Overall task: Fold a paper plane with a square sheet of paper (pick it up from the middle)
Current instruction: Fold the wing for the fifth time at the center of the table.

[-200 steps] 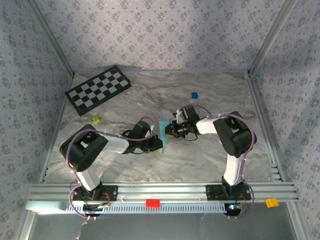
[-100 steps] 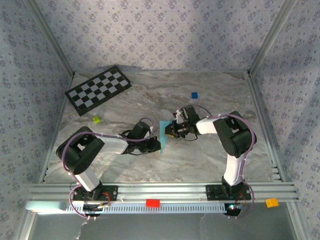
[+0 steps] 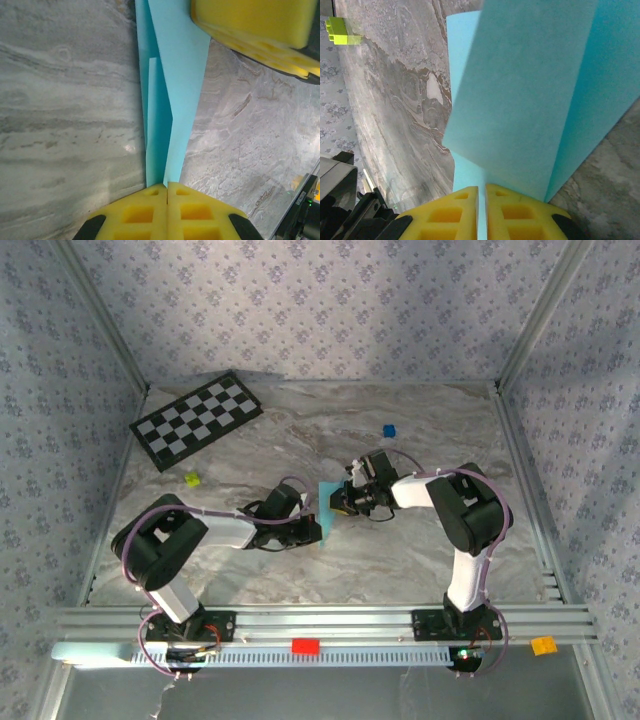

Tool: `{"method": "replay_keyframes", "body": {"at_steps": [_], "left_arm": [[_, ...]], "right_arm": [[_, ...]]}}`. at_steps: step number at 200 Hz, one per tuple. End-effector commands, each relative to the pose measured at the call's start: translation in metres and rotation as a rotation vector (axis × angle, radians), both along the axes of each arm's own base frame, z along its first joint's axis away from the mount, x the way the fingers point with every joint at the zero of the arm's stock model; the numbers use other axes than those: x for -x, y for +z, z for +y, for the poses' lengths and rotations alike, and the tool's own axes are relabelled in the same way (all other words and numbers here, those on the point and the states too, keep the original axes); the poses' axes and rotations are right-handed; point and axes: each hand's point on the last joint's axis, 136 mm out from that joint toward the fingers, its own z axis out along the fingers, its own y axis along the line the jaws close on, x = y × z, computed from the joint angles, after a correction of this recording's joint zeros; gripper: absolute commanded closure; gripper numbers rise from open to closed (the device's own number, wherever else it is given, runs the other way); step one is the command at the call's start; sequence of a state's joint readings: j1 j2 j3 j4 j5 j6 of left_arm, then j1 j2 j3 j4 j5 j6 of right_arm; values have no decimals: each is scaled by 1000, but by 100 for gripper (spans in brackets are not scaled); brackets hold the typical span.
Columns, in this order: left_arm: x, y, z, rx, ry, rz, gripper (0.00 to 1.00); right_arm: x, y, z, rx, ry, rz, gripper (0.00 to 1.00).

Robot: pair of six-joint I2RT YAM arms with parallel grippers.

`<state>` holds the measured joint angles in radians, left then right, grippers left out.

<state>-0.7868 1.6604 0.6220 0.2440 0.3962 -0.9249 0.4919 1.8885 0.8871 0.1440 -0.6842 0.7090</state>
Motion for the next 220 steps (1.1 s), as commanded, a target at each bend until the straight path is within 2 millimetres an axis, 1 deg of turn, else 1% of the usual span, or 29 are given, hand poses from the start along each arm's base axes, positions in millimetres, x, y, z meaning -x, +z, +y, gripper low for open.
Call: {"method": "replay_keyframes", "body": {"at_steps": [1, 20, 29, 37, 50, 68, 73, 85, 105, 113, 126, 139, 157, 162, 171, 194, 211, 220], "left_arm": [[44, -36, 32, -156, -38, 168, 93], [47, -36, 35, -164, -34, 169, 88], [47, -34, 35, -161, -38, 167, 88], [47, -31, 34, -153, -46, 162, 90], [47, -30, 33, -155, -54, 154, 99], [47, -30, 34, -165, -64, 153, 100], [47, -30, 34, -169, -66, 155, 99], [46, -29, 34, -167, -65, 151, 92], [47, -26, 33, -161, -68, 145, 87], [49, -27, 35, -168, -70, 149, 87], [49, -28, 35, -171, -73, 149, 92], [50, -29, 34, -169, -79, 153, 99], [51, -30, 34, -168, -83, 161, 100], [51, -30, 34, -169, -83, 162, 98], [52, -30, 34, -172, -86, 165, 92], [54, -28, 36, -174, -87, 159, 87], [55, -25, 37, -173, -89, 155, 87], [55, -25, 37, -172, -94, 153, 92]], "right_arm": [[21, -39, -17, 140, -15, 97, 88], [23, -42, -19, 157, -14, 106, 89], [22, -43, -19, 156, -14, 111, 90], [22, -41, -18, 153, -14, 105, 90], [21, -40, -18, 156, -15, 100, 90], [21, -40, -18, 163, -18, 96, 90], [22, -40, -18, 165, -17, 96, 90], [22, -42, -19, 173, -19, 102, 90], [22, -42, -20, 176, -19, 104, 90], [22, -42, -20, 178, -20, 105, 90], [23, -43, -20, 178, -18, 106, 91], [22, -43, -19, 179, -17, 106, 91], [22, -42, -20, 181, -18, 106, 91], [22, -42, -19, 180, -17, 106, 91], [22, -42, -19, 180, -17, 106, 91], [21, -43, -19, 183, -17, 109, 91], [22, -44, -19, 187, -17, 111, 91], [22, -44, -19, 188, -18, 111, 91]]}}
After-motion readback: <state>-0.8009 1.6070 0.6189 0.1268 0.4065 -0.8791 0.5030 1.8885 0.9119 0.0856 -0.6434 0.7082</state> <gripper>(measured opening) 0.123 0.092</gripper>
